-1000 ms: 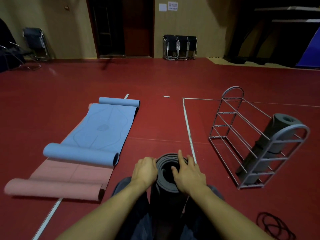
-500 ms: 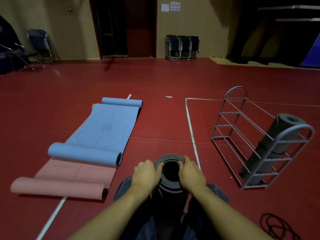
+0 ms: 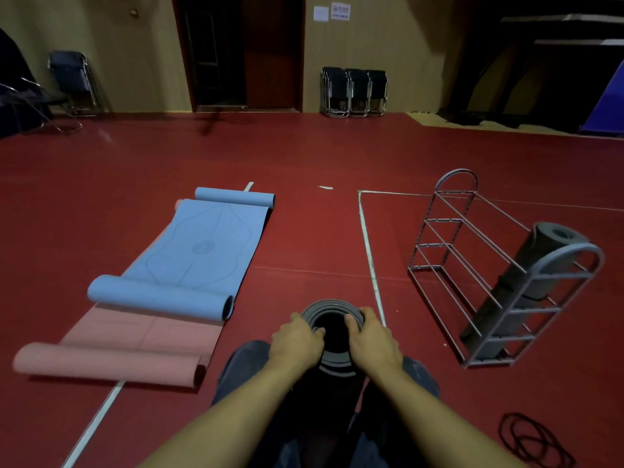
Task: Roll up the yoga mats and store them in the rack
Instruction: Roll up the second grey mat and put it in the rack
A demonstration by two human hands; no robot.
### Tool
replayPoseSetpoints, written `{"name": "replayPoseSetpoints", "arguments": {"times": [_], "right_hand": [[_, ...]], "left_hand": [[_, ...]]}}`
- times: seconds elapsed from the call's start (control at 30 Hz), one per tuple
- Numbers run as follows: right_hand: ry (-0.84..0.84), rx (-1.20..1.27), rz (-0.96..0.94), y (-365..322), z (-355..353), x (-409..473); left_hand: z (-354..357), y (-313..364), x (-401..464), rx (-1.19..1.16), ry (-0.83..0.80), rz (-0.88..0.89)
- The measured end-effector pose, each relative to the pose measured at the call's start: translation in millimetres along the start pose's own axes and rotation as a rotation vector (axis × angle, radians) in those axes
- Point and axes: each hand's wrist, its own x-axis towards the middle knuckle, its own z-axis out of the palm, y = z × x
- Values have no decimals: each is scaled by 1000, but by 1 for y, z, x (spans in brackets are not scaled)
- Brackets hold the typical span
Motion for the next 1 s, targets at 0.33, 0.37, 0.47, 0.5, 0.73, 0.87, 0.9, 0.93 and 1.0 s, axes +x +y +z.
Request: {"name": "replayPoseSetpoints", "arguments": {"times": [0.33, 0.37, 0.47, 0.5, 0.73, 0.87, 0.9, 0.93, 1.0], "right_hand": [[141, 154, -93, -4, -16, -11], [165, 181, -111, -5, -17, -12], [197, 279, -161, -3, -12, -14], [185, 340, -178, 0, -7, -13], [30, 467, -42, 41, 40, -4], [-97, 461, 164, 35, 32, 15], [-152, 410, 204, 33, 31, 21], [-222, 368, 241, 32, 30, 26], [-386, 368, 344, 33, 34, 33]], "left_hand": [[0, -3, -2, -98, 212, 142], [2, -5, -2, -128, 229, 155], [6, -11, -1, -265, 223, 193], [10, -14, -1, -312, 210, 207], [53, -44, 5, -359, 74, 101], [34, -33, 11, -570, -80, -45], [31, -31, 15, -659, -158, -120], [28, -30, 19, -728, -248, -190], [26, -32, 28, -799, -415, -285]]}}
